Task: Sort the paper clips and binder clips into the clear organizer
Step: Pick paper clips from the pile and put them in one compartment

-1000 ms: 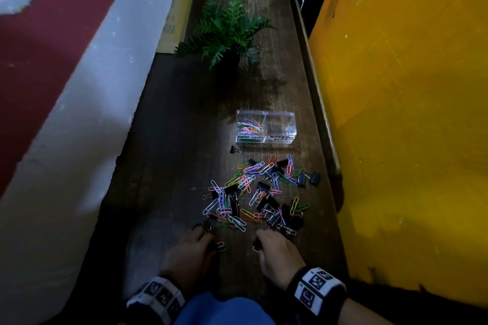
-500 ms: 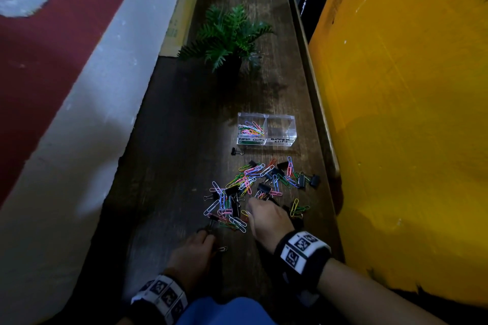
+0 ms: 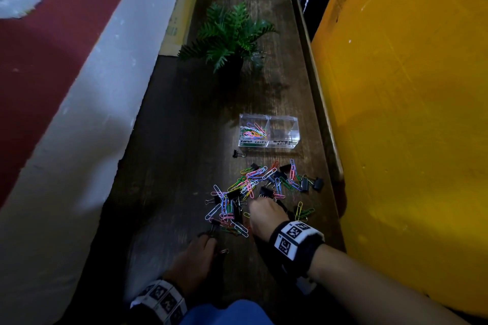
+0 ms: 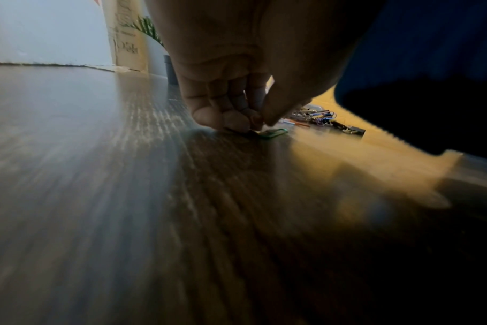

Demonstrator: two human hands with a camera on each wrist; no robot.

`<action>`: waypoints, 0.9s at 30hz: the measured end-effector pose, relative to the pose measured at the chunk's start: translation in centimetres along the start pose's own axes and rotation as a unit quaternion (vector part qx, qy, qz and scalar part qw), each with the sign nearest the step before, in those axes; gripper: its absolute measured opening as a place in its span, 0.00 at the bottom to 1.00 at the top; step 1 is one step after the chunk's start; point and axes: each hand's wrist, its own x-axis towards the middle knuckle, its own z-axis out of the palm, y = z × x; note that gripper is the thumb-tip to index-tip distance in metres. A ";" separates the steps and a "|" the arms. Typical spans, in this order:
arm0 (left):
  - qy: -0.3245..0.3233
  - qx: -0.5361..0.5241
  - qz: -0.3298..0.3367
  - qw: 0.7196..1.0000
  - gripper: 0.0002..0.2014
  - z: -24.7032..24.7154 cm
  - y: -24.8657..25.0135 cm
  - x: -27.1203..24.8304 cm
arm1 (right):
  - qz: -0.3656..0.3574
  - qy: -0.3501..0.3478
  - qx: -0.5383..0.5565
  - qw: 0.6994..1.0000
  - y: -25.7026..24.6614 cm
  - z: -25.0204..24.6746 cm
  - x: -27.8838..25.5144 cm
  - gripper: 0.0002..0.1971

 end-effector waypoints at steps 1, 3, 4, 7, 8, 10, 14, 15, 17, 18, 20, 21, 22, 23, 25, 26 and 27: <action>0.006 -0.020 0.006 1.000 0.22 -0.1 0.0 0.0 | -0.002 0.002 0.002 1.000 0.0 0.1 0.1 0.11; 0.012 -0.048 0.011 0.999 0.21 -0.6 0.2 -0.1 | -0.002 -0.001 0.010 1.000 0.1 0.0 0.2 0.11; 0.016 -0.062 0.011 0.998 0.17 -1.0 0.3 -0.2 | -0.002 -0.003 0.013 1.000 0.0 -0.1 0.2 0.11; 0.061 -0.109 0.008 0.992 0.10 -2.2 0.5 0.6 | -0.002 -0.006 0.034 0.999 0.0 -0.3 0.3 0.10; 0.081 -0.112 0.005 0.990 0.09 -2.7 0.6 1.0 | 0.000 -0.007 0.042 0.999 0.0 -0.4 0.3 0.09; 0.121 -0.111 0.013 0.986 0.07 -3.9 0.5 2.3 | 0.006 -0.010 0.058 0.998 0.0 -0.5 0.3 0.08; 0.202 -0.108 0.029 0.973 0.08 -7.8 1.3 5.2 | 0.015 -0.017 0.077 0.997 0.0 -0.4 0.3 0.08; 0.220 -0.106 0.034 0.969 0.07 -8.9 1.7 6.0 | 0.013 -0.014 0.078 0.997 -0.1 -0.3 0.3 0.08; 0.250 -0.092 0.045 0.963 0.03 -11.2 2.5 7.8 | 0.008 -0.008 0.072 0.997 0.0 -0.1 0.3 0.09; 0.265 -0.081 0.052 0.960 0.02 -12.4 3.1 8.8 | 0.006 -0.007 0.068 0.998 0.0 0.0 0.3 0.09; 0.283 -0.055 0.063 0.956 0.03 -14.4 4.2 11.1 | -0.004 -0.002 0.060 0.998 0.1 0.1 0.3 0.10; 0.283 -0.042 0.064 0.956 0.03 -15.3 4.8 12.4 | -0.010 0.003 0.057 0.998 0.2 0.1 0.3 0.11; 0.282 -0.031 0.067 0.957 0.05 -16.0 5.3 13.6 | -0.015 0.011 0.059 0.998 0.2 0.1 0.2 0.11; 0.279 -0.019 0.069 0.958 0.06 -16.5 5.6 14.9 | -0.019 0.021 0.068 0.997 0.3 0.1 0.2 0.10; 0.268 0.012 0.072 0.961 0.06 -17.3 6.2 17.1 | -0.013 0.046 0.105 0.993 0.7 -0.4 0.4 0.07; 0.260 0.029 0.071 0.963 0.07 -17.5 6.4 17.9 | -0.003 0.061 0.123 0.991 1.0 -0.8 0.6 0.06; 0.248 0.047 0.068 0.965 0.08 -17.6 6.6 18.7 | 0.005 0.077 0.141 0.987 1.3 -1.4 1.0 0.05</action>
